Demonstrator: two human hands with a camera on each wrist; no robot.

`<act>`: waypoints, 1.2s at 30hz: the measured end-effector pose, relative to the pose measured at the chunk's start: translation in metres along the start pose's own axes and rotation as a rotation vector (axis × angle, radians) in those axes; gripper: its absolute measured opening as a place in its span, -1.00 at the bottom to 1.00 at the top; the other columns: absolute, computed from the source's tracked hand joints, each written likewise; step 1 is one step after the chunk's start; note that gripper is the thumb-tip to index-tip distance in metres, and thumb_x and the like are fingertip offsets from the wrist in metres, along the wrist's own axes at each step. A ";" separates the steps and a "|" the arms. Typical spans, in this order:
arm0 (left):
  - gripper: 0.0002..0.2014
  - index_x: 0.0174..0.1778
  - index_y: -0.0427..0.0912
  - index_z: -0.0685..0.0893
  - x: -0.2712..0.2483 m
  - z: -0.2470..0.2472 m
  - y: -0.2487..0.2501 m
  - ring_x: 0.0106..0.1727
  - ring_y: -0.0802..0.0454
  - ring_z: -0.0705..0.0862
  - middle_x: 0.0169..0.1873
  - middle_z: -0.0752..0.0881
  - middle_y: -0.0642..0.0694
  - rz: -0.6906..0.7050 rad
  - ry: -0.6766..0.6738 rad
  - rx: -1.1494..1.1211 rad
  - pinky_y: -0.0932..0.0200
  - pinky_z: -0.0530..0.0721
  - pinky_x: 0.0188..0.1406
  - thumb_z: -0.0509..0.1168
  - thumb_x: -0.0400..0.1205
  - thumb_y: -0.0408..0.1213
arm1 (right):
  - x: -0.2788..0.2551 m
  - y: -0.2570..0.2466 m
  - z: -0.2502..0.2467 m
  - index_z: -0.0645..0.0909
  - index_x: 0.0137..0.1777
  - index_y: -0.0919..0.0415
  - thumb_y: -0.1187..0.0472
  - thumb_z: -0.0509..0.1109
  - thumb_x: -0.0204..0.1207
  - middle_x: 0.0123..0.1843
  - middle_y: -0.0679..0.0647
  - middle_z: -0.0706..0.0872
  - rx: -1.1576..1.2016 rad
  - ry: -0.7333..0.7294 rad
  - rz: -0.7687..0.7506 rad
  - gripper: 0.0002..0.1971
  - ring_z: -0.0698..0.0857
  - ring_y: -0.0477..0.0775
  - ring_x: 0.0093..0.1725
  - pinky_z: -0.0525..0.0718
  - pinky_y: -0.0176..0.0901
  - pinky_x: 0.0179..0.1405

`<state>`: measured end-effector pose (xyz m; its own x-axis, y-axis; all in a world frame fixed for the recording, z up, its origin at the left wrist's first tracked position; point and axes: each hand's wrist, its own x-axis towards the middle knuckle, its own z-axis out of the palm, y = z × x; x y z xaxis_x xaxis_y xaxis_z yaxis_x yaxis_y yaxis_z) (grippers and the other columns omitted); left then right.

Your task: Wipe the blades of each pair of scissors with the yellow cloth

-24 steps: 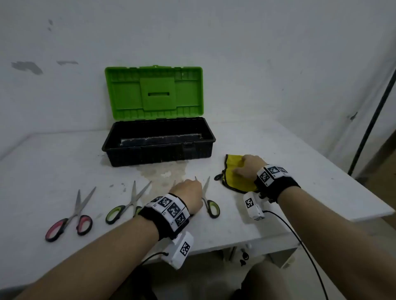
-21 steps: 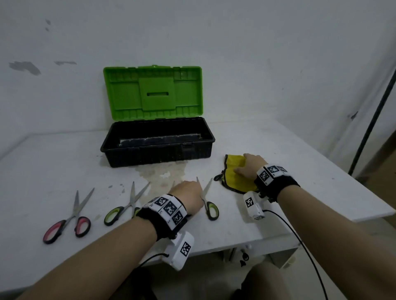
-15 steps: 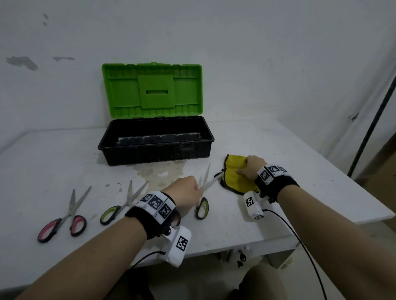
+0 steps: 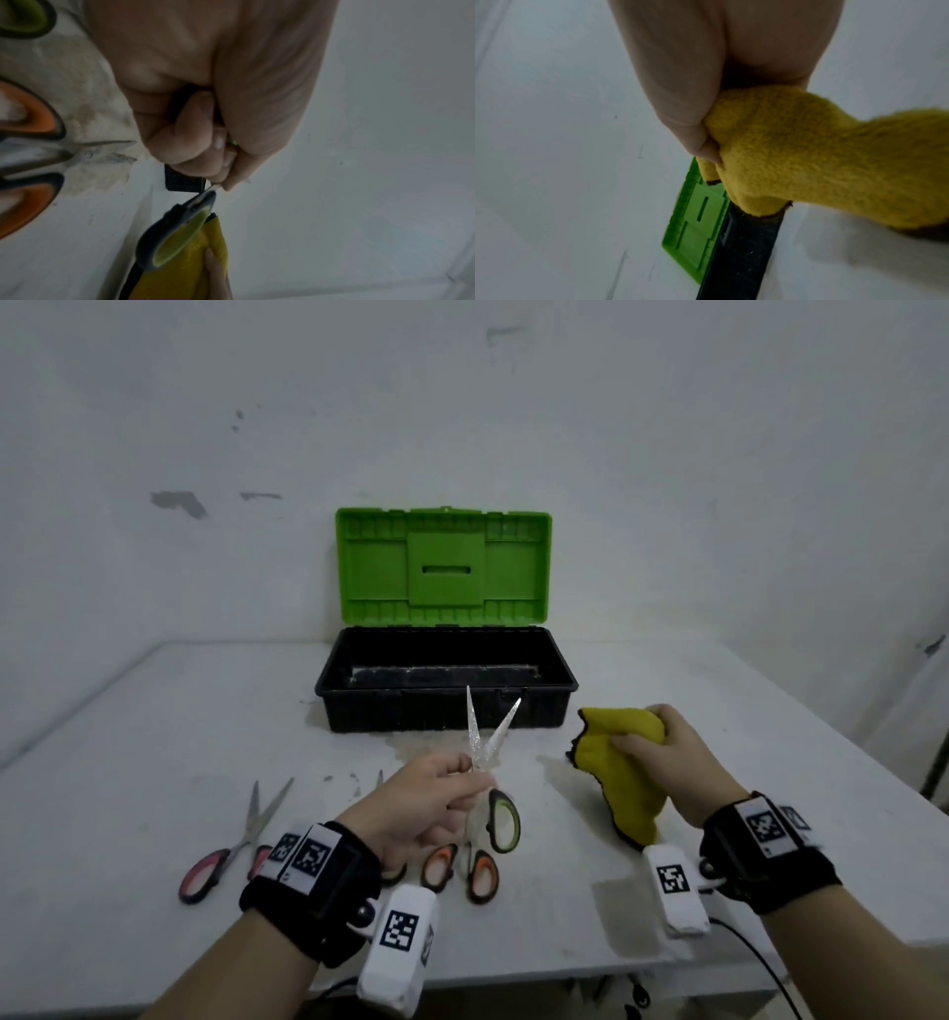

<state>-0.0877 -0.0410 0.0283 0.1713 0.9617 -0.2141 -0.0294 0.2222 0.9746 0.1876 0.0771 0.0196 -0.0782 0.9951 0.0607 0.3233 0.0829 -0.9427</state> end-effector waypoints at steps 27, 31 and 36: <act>-0.73 0.05 -0.31 0.63 0.033 0.006 -0.016 -0.49 0.07 0.31 -0.51 0.43 0.07 0.118 0.085 0.310 0.21 0.27 -0.53 0.32 0.72 -0.12 | -0.023 -0.016 0.009 0.61 0.35 -0.02 0.10 0.15 0.71 -0.01 0.05 0.67 -0.926 0.167 -0.535 -0.69 0.60 0.19 0.06 0.50 0.03 0.09; -0.75 0.02 -0.30 0.62 0.034 0.005 -0.018 -0.49 0.07 0.28 -0.52 0.41 0.08 0.111 0.074 0.287 0.23 0.25 -0.56 0.32 0.73 -0.12 | -0.018 -0.023 0.009 0.64 0.04 0.15 0.09 0.19 0.69 -0.19 0.11 0.74 -0.680 0.164 -0.348 -0.78 0.69 0.21 -0.14 0.57 -0.05 -0.21; -0.81 -0.05 -0.22 0.64 0.031 0.007 -0.017 -0.50 0.08 0.27 -0.53 0.41 0.10 0.106 0.066 0.269 0.24 0.23 -0.57 0.31 0.74 -0.16 | -0.023 -0.038 0.007 0.46 -0.11 0.18 -0.04 0.08 0.69 -0.25 0.09 0.61 -0.418 0.145 -0.179 -0.69 0.58 0.12 -0.23 0.43 -0.09 -0.36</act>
<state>-0.0750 -0.0160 0.0060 0.1167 0.9875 -0.1059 0.2204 0.0782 0.9723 0.1707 0.0511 0.0517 -0.0444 0.9580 0.2834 0.6704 0.2389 -0.7025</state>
